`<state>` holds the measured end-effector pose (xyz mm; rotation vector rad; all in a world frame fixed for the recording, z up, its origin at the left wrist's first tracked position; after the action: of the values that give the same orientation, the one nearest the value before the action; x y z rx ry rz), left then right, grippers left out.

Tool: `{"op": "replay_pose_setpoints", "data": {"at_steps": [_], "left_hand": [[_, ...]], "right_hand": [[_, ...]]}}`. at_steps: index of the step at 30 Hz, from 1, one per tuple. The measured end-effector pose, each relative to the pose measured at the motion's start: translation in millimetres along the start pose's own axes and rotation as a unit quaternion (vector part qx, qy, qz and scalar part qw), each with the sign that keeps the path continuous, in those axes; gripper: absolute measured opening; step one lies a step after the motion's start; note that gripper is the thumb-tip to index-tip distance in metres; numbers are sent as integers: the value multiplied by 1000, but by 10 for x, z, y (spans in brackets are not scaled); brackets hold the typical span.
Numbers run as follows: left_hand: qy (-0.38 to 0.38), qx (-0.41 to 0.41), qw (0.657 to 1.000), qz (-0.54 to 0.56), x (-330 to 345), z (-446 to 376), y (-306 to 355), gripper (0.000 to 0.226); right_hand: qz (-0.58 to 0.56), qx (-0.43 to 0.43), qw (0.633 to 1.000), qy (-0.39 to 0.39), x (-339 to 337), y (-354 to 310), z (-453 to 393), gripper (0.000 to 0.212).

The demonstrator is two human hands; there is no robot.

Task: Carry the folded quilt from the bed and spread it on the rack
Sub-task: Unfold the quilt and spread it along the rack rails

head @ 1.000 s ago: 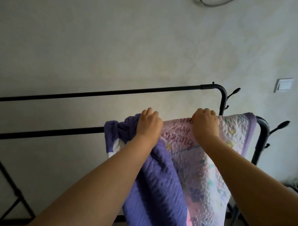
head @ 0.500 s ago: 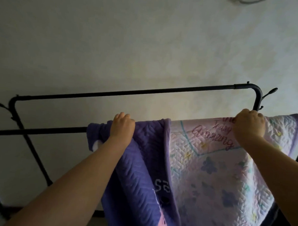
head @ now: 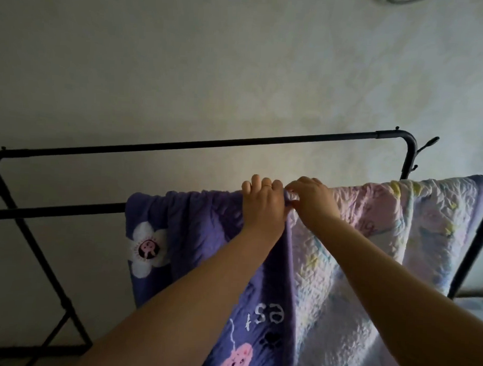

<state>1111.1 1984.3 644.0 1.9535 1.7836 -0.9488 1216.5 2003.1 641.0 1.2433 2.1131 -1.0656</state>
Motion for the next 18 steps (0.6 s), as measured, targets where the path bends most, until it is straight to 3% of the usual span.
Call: {"op": "replay_pose_setpoints", "data": {"at_steps": [4,10,18], "left_hand": [[-12,-30,999,-34,75,-38,29,40],[-18,10,998,-56,95,-42,107,12],[18,-22,985,-172,-83,43,-774,12]], "right_hand": [[-21,50,999,0,-15,31,-92,16],[-47,77,996,-19,14,165,-160,11],[-7,47,997,68,-28,127,-79,7]]}}
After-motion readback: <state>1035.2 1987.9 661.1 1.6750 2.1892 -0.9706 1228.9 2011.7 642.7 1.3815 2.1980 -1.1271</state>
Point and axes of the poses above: each hand's wrist, its own z-axis away from the middle knuckle, its own x-axis out of the palm, y = z × x, the point moved 8 cm from there along -z, towards the middle knuckle, and after that the axes turned 11 degrees about -z, right-handed, at the moved point
